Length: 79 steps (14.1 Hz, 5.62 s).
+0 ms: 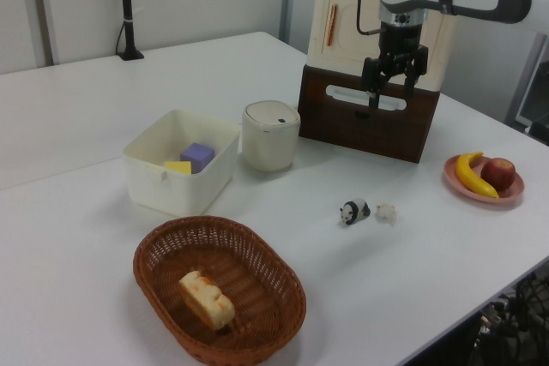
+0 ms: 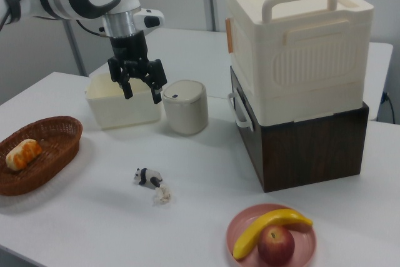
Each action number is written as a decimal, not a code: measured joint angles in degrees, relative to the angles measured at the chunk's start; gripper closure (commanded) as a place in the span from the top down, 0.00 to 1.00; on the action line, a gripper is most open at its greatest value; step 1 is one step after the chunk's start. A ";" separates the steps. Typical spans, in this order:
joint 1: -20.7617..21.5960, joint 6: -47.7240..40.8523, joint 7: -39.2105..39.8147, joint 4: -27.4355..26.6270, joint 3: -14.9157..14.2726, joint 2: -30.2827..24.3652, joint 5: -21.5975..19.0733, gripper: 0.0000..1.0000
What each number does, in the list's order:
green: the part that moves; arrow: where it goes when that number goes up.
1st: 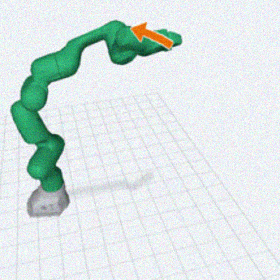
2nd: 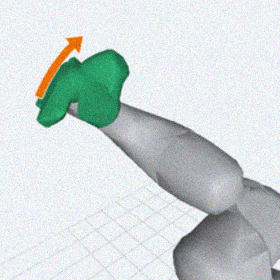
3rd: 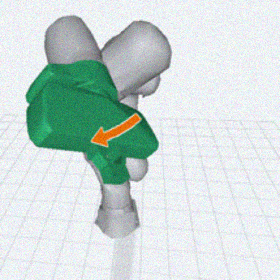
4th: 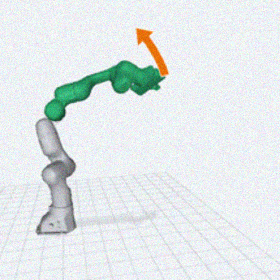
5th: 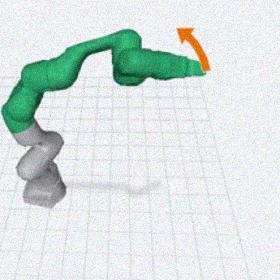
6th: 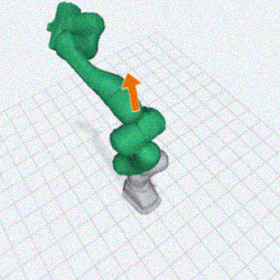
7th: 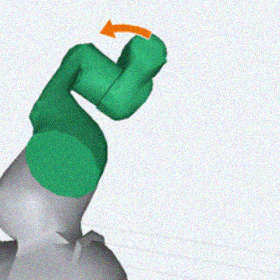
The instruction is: Open the trash can
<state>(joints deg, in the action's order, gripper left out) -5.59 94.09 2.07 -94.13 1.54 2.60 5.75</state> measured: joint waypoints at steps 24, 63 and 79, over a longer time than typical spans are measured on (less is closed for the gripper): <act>-0.26 12.52 4.91 -0.22 0.77 2.37 -0.79 0.00; 1.54 43.04 2.24 8.45 5.91 25.42 1.93 0.00; 1.26 43.07 -0.56 9.83 5.93 22.61 1.99 0.11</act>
<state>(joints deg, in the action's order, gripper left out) -4.33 137.16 1.51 -84.30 7.47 25.21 7.73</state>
